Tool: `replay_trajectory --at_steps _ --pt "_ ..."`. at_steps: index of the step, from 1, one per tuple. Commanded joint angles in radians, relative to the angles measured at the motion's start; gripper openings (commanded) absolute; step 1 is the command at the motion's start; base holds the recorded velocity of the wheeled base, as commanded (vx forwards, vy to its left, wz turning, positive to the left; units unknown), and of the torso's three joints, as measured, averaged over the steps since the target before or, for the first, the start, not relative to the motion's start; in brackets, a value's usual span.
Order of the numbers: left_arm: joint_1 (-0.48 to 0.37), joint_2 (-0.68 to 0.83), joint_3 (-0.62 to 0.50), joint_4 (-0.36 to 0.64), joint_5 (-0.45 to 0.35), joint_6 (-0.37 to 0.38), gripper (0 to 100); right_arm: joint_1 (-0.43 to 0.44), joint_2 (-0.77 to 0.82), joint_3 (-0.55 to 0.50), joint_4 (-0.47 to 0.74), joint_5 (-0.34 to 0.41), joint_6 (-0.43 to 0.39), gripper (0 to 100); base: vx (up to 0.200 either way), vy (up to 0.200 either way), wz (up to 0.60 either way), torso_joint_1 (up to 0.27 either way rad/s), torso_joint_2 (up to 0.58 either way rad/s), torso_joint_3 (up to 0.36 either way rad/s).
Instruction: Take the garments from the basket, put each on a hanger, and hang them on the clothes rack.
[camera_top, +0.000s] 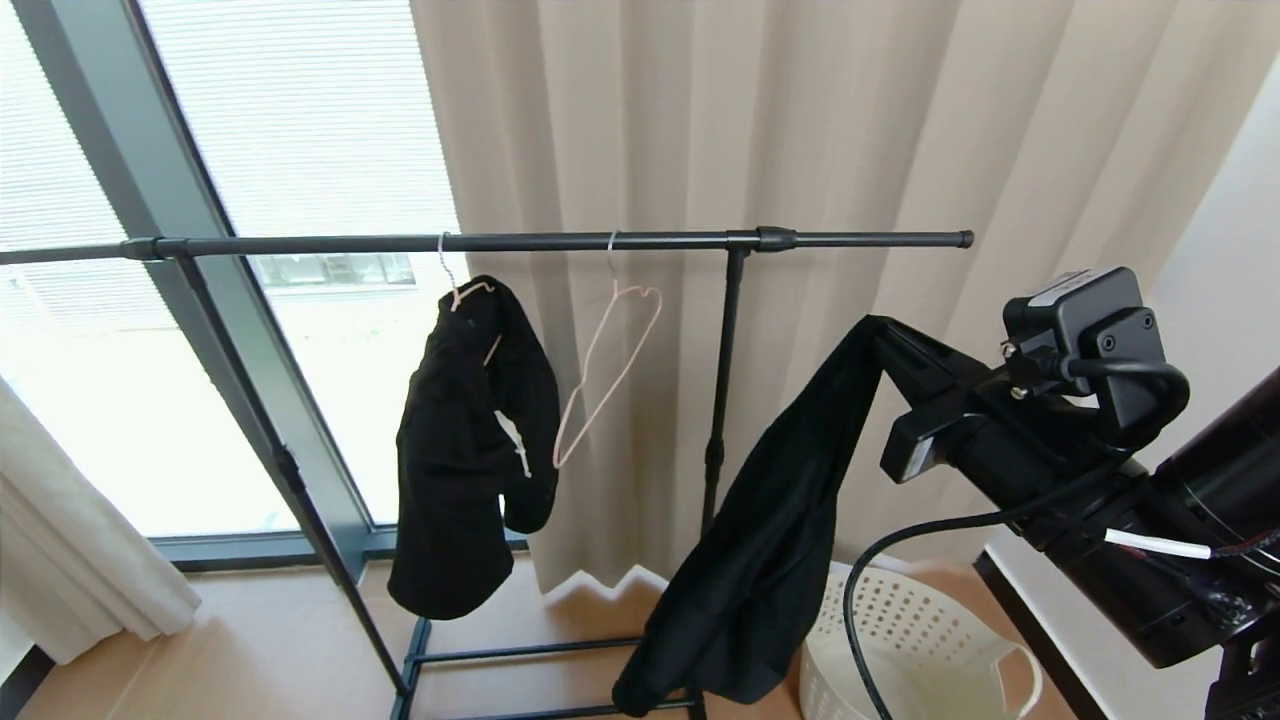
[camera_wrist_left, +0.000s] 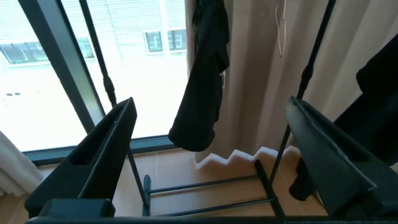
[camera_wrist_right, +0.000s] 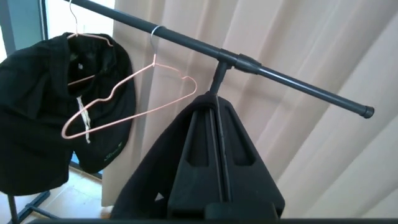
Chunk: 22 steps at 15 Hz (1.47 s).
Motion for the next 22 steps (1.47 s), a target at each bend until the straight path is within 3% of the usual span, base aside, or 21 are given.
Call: replay_trajectory --at_steps 1,5,11,13,15,17,18,19,21,22 --pt "0.000 0.001 0.000 0.000 0.001 0.000 100 0.000 -0.002 0.002 -0.001 0.000 -0.001 0 0.000 0.000 0.00 0.000 0.00 0.000" --pt "0.000 0.001 0.000 0.000 0.004 -0.004 100 -0.031 0.002 0.028 -0.105 -0.001 -0.016 0 0.000 0.000 0.00 0.000 0.00 0.000" --pt "0.000 0.001 0.000 -0.003 0.001 0.011 100 -0.041 -0.010 0.036 -0.108 -0.001 -0.022 0 0.000 0.000 0.00 0.000 0.00 0.000" --pt "0.000 0.001 0.000 0.000 -0.001 0.055 100 -0.043 -0.027 0.042 -0.097 -0.003 -0.051 0 0.000 0.000 0.00 0.000 0.00 0.000" --pt "0.014 0.023 0.000 0.004 0.024 0.075 100 -0.044 -0.051 0.033 -0.002 -0.037 -0.051 0 0.000 0.000 0.00 0.000 0.00 0.000" --pt "0.106 0.214 -0.037 -0.006 0.005 0.055 100 -0.044 -0.119 -0.004 0.187 -0.052 -0.024 0 0.000 0.000 0.00 0.000 0.00 0.000" --pt "0.107 0.225 -0.043 -0.008 0.004 0.051 100 -0.044 -0.122 -0.005 0.196 -0.054 -0.020 0 0.000 0.000 0.00 0.000 0.00 0.000" --pt "0.097 0.443 -0.218 -0.006 -0.085 -0.061 100 -0.044 -0.160 -0.087 0.454 -0.054 0.096 0 0.000 0.000 0.00 0.000 0.00 0.000" --pt "-0.005 0.692 -0.339 -0.006 -0.102 -0.129 100 -0.044 -0.165 -0.190 0.710 -0.052 0.214 0 0.000 0.000 0.00 0.000 0.00 0.000" --pt "-0.112 0.785 -0.397 -0.006 -0.101 -0.202 100 -0.044 -0.162 -0.242 0.811 -0.052 0.265 0 0.000 0.000 0.00 0.000 0.00 0.000"
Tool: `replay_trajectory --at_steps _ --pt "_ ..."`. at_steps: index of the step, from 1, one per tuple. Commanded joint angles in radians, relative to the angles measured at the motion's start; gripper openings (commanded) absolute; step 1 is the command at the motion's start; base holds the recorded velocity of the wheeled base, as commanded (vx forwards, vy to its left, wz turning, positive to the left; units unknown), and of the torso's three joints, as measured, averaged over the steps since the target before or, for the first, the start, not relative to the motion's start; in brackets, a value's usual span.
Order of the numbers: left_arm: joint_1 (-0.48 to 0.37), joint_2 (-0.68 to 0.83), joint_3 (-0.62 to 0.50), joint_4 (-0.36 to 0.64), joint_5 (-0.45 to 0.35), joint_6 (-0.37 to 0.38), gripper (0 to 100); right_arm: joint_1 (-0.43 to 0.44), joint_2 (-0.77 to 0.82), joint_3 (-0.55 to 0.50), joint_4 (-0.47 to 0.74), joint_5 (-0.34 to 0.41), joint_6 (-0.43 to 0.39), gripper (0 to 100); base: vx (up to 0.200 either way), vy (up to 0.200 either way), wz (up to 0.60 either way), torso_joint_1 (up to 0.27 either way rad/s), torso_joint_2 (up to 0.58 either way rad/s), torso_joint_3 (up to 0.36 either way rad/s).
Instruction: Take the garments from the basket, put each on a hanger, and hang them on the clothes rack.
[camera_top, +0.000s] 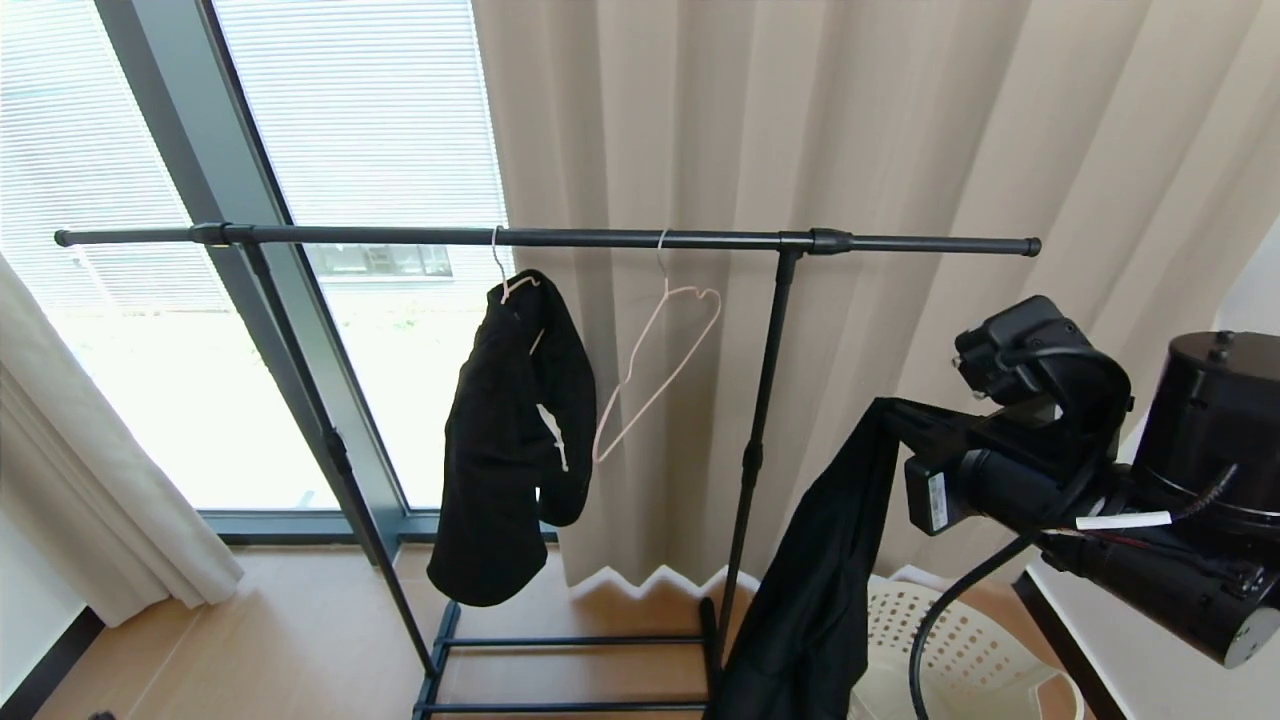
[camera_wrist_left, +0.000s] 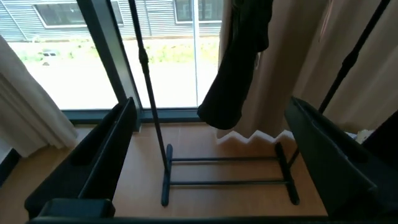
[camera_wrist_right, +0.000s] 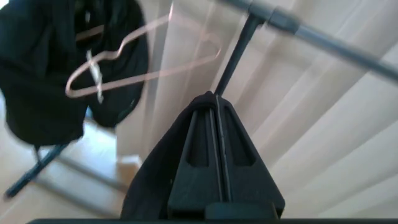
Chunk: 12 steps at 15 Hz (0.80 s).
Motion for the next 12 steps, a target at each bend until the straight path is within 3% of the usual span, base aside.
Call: replay_trajectory --at_steps 1,2,5,7,9,11,12 --pt "-0.275 0.465 -0.269 0.003 -0.037 -0.214 100 0.001 -0.026 -0.150 0.163 0.003 0.106 0 0.000 0.000 0.00 0.000 0.00 0.000" --pt "-0.413 0.603 -0.339 0.006 -0.037 -0.264 100 0.001 -0.026 -0.189 0.229 0.007 0.146 0 0.000 0.000 0.00 0.000 0.00 0.000" --pt "-0.640 0.885 -0.439 -0.077 -0.041 -0.321 100 0.030 -0.020 -0.186 0.245 0.004 0.177 0 0.000 0.000 0.00 0.000 0.00 0.000" --pt "-0.677 1.020 -0.490 -0.193 -0.041 -0.353 100 0.071 0.020 -0.202 0.237 0.001 0.180 0 0.000 0.000 0.00 0.000 0.00 0.000" --pt "-0.682 1.081 -0.529 -0.213 -0.041 -0.352 100 0.076 0.067 -0.239 0.232 -0.001 0.180 0 0.000 0.000 0.00 0.000 0.00 0.000" --pt "-0.749 1.250 -0.646 -0.239 -0.020 -0.347 100 0.076 0.205 -0.413 0.242 -0.004 0.180 0 0.000 0.000 0.00 0.000 0.00 0.000" --pt "-0.771 1.284 -0.664 -0.271 -0.005 -0.347 100 0.076 0.215 -0.433 0.237 -0.004 0.180 0 0.000 0.000 0.00 0.000 0.00 0.000"
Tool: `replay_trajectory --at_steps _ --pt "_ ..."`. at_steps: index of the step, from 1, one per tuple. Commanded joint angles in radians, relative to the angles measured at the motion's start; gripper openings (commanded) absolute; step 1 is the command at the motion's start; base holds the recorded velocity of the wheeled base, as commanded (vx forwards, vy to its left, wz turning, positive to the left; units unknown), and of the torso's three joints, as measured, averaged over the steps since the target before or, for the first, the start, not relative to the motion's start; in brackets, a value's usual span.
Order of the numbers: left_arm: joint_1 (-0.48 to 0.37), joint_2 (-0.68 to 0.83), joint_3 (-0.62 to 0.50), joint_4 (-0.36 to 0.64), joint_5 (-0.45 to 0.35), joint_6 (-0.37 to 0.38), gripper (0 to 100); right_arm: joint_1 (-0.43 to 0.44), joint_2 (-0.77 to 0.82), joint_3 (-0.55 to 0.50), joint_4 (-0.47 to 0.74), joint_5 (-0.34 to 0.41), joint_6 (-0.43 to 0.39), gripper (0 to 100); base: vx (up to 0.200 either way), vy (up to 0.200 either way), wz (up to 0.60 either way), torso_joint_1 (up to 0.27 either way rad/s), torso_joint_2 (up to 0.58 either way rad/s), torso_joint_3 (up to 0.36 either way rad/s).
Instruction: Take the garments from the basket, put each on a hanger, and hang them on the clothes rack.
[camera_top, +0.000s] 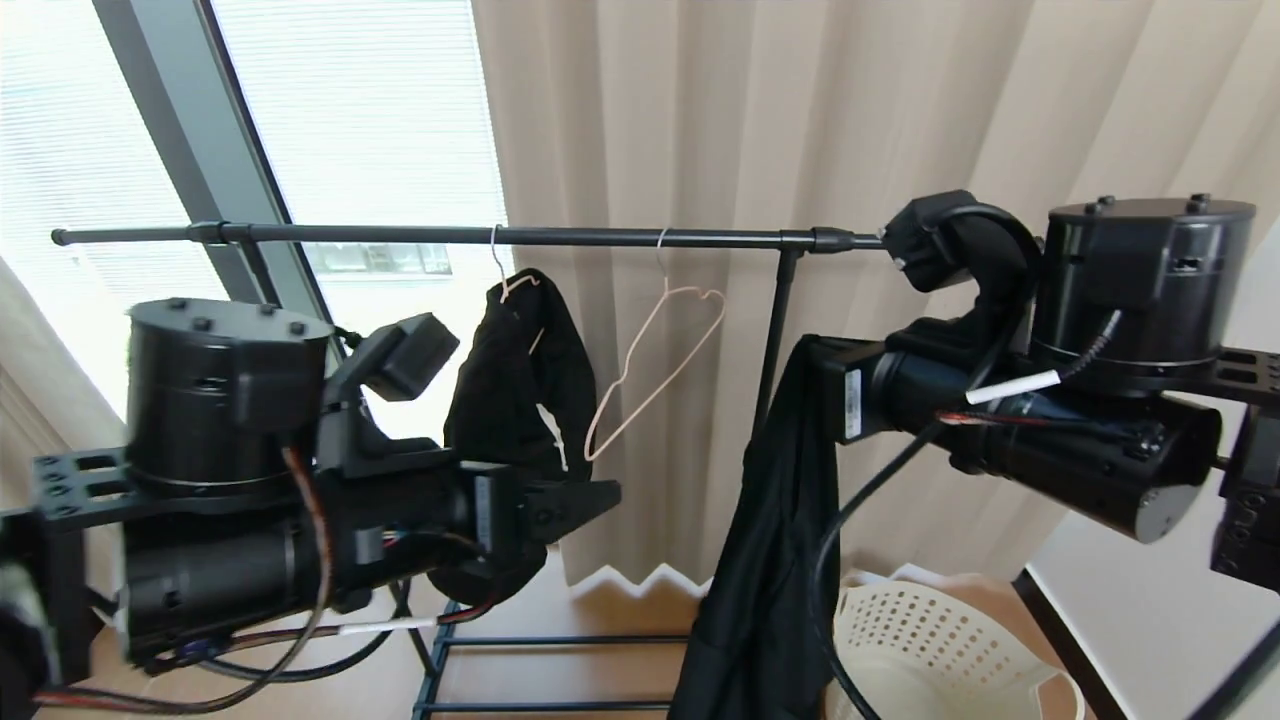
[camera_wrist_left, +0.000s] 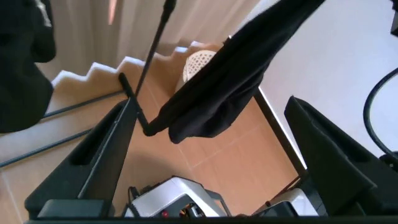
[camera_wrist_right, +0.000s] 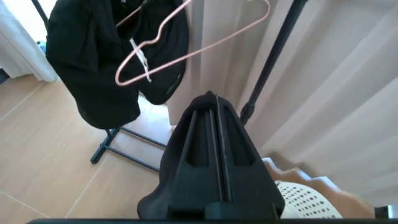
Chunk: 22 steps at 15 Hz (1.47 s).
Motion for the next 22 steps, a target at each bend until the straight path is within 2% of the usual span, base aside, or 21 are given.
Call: replay_trajectory --at_steps 1,2,4,6,7,8,9,10,11,13,16,22 --pt "-0.070 0.186 -0.082 -0.060 0.028 -0.004 100 0.002 0.088 -0.069 -0.006 -0.001 0.000 0 0.000 0.000 0.00 0.000 0.00 0.000" --pt "-0.093 0.218 -0.079 -0.117 0.045 -0.010 100 0.004 0.079 -0.046 -0.006 0.002 0.004 0 0.000 0.000 0.00 0.000 0.00 0.000" --pt "-0.121 0.265 -0.059 -0.151 0.088 -0.028 100 0.007 0.082 -0.005 -0.030 0.001 0.012 0 0.000 0.000 0.00 0.000 0.00 0.000" --pt "-0.173 0.313 -0.034 -0.203 0.196 -0.100 100 0.025 0.084 0.005 -0.046 -0.034 0.024 0 0.000 0.000 0.00 0.000 0.00 0.000" --pt "-0.179 0.322 -0.028 -0.224 0.212 -0.119 100 0.036 0.084 0.006 -0.046 -0.056 0.034 0 0.000 0.000 0.00 0.000 0.00 0.000" --pt "-0.179 0.356 -0.019 -0.297 0.247 -0.162 100 0.065 0.085 0.008 -0.047 -0.151 0.055 0 0.000 0.000 0.00 0.000 0.00 0.000" --pt "-0.179 0.362 -0.021 -0.315 0.253 -0.168 100 0.077 0.085 0.008 -0.047 -0.189 0.057 0 0.000 0.000 0.00 0.000 0.00 0.000" --pt "-0.184 0.371 -0.021 -0.327 0.281 -0.172 100 0.112 0.090 0.005 -0.049 -0.263 0.058 0 0.000 0.000 0.00 0.000 0.00 0.000" --pt "-0.190 0.379 -0.025 -0.333 0.331 -0.177 100 0.137 0.093 0.000 -0.049 -0.306 0.067 0 0.000 0.000 0.00 0.000 0.00 0.000" --pt "-0.194 0.396 -0.028 -0.367 0.381 -0.177 100 0.178 0.104 -0.005 -0.049 -0.320 0.095 0 0.000 0.000 0.00 0.000 0.00 0.000" --pt "-0.216 0.396 -0.027 -0.372 0.381 -0.177 100 0.209 0.127 -0.018 -0.049 -0.343 0.113 0 0.000 0.000 0.00 0.000 0.00 0.000" --pt "-0.219 0.428 -0.047 -0.375 0.407 -0.180 100 0.212 0.147 -0.020 -0.049 -0.346 0.126 0 0.000 0.000 0.00 0.000 0.00 0.000"
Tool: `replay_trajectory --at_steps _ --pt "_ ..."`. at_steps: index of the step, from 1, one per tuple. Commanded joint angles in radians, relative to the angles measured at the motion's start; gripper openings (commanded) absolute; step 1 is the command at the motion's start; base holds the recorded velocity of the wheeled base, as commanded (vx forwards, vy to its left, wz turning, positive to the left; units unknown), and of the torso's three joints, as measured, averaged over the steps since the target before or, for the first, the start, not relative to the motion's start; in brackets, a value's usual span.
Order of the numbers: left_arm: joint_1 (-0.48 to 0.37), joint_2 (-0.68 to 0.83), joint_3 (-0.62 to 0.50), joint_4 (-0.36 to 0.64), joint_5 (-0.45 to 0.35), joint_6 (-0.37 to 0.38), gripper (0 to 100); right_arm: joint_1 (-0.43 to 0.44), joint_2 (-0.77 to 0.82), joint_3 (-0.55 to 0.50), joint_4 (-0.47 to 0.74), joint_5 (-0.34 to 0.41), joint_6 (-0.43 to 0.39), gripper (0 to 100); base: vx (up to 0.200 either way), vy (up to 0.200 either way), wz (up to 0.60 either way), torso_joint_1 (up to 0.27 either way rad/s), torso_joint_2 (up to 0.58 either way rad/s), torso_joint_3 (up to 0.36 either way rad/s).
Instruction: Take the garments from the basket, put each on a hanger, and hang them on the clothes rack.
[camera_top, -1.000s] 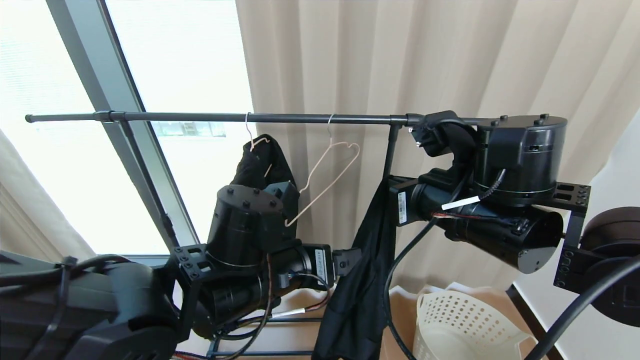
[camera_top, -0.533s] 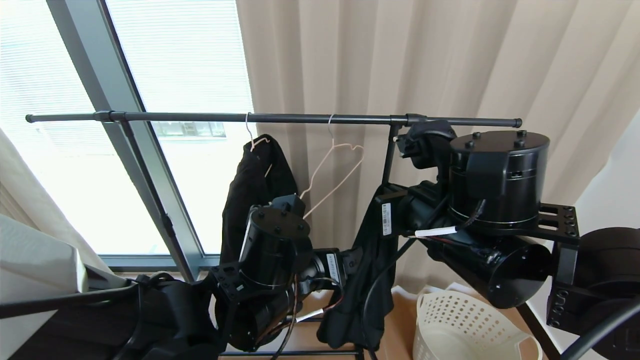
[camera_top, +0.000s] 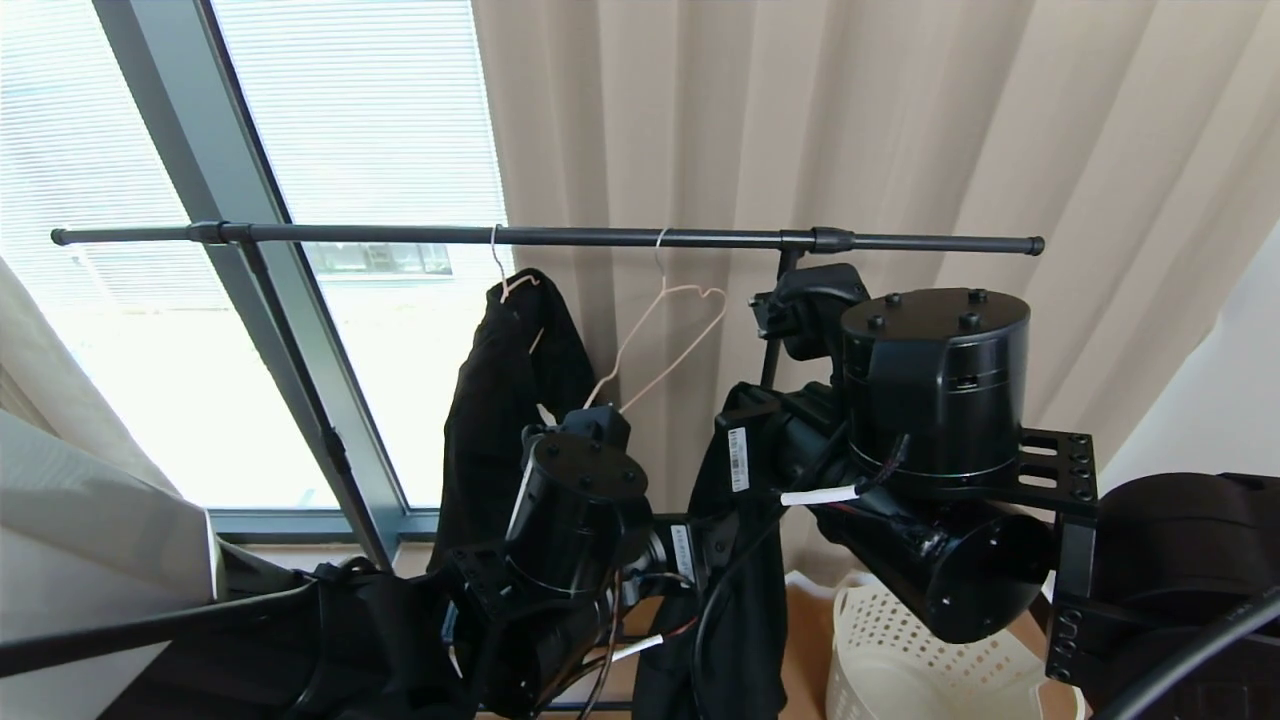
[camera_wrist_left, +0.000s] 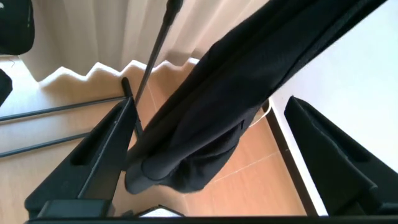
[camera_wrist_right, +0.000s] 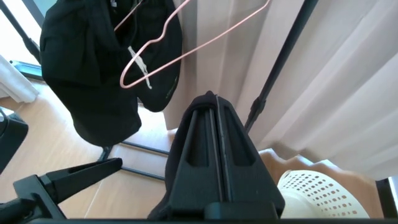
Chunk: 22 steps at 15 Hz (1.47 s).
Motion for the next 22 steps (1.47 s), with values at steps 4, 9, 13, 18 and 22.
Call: replay_trajectory --at_steps 4,9,13,18,22 --pt "0.026 0.047 -0.044 0.000 0.092 -0.009 100 0.004 -0.006 0.002 0.000 0.000 0.000 0 0.000 0.000 0.00 0.000 0.00 0.000" --pt "0.043 0.050 -0.041 0.000 0.123 0.012 100 0.004 -0.019 0.001 -0.002 -0.002 0.000 0 0.000 0.000 0.00 0.000 0.00 0.000" --pt "0.089 0.098 -0.044 0.000 0.123 0.034 100 -0.001 -0.043 0.002 -0.002 -0.002 0.000 0 0.000 0.000 0.00 0.000 0.00 0.000" --pt "0.101 0.124 -0.044 0.000 0.123 0.040 100 -0.001 -0.049 0.004 -0.002 -0.003 0.000 0 0.000 0.000 0.00 0.000 0.00 0.000" --pt "0.106 0.131 -0.043 0.000 0.123 0.044 100 -0.001 -0.065 0.007 -0.002 -0.003 0.000 0 0.000 0.000 0.00 0.000 0.00 0.000"
